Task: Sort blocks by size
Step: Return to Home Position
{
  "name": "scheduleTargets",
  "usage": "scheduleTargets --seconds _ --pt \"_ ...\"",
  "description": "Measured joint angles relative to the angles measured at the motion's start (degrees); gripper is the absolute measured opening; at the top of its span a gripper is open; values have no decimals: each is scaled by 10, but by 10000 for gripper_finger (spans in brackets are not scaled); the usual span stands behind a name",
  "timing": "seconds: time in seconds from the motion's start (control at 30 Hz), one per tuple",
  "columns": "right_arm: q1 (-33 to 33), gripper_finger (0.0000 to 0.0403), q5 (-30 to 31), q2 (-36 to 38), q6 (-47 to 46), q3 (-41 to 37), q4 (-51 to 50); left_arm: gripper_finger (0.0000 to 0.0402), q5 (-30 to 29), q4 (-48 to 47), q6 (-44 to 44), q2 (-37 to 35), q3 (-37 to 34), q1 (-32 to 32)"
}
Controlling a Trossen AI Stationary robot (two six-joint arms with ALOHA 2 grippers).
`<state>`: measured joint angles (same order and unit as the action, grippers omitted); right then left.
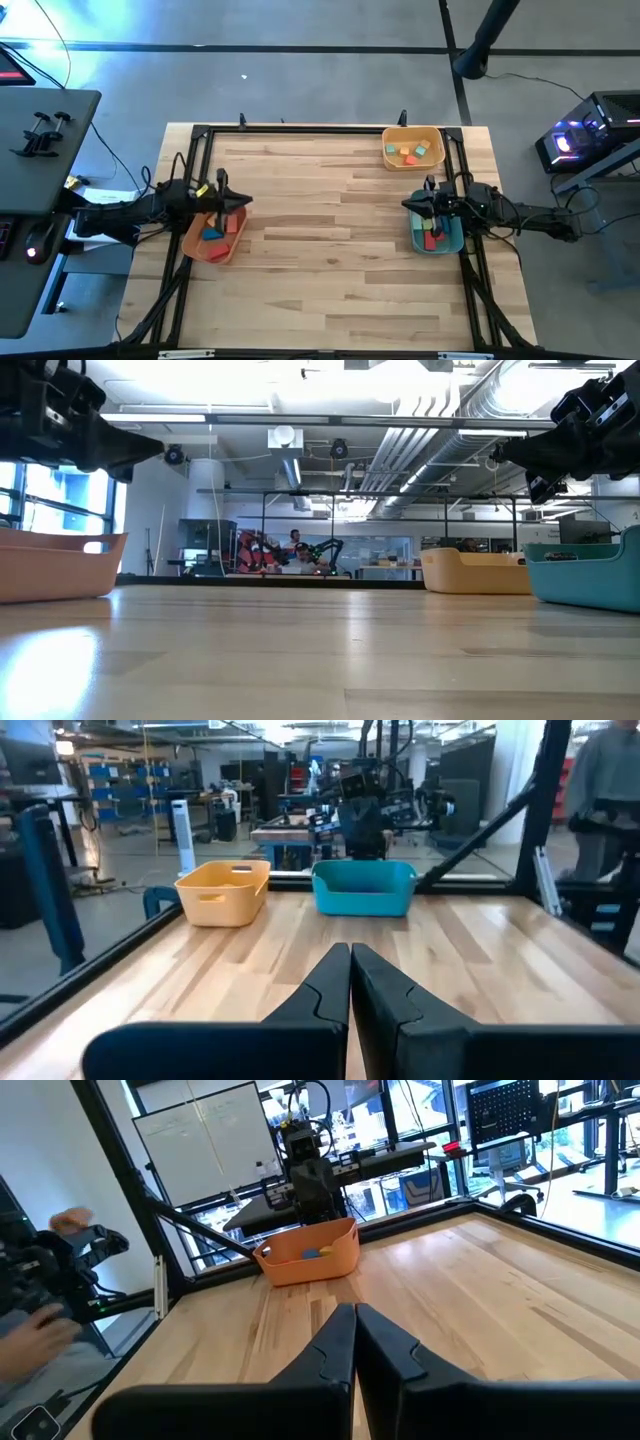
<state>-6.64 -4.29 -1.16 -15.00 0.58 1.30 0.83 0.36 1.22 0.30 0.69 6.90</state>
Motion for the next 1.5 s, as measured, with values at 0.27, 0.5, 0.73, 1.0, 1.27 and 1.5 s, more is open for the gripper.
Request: scheduleTargets --seconds 0.27,0.5,0.73,1.0,1.27,1.5 --pt "0 1 0 0 0 0 0 0 -4 0 22 8 0 -2" --pt "0 1 0 0 0 0 0 0 -4 0 20 8 0 -2" --pt "0 1 0 0 0 0 0 0 -4 0 20 8 0 -2" --pt "0 1 0 0 0 0 0 0 -4 0 20 8 0 -2" --pt "0 1 0 0 0 0 0 0 -4 0 20 8 0 -2" --pt "0 1 0 0 0 0 0 0 -4 0 20 8 0 -2"
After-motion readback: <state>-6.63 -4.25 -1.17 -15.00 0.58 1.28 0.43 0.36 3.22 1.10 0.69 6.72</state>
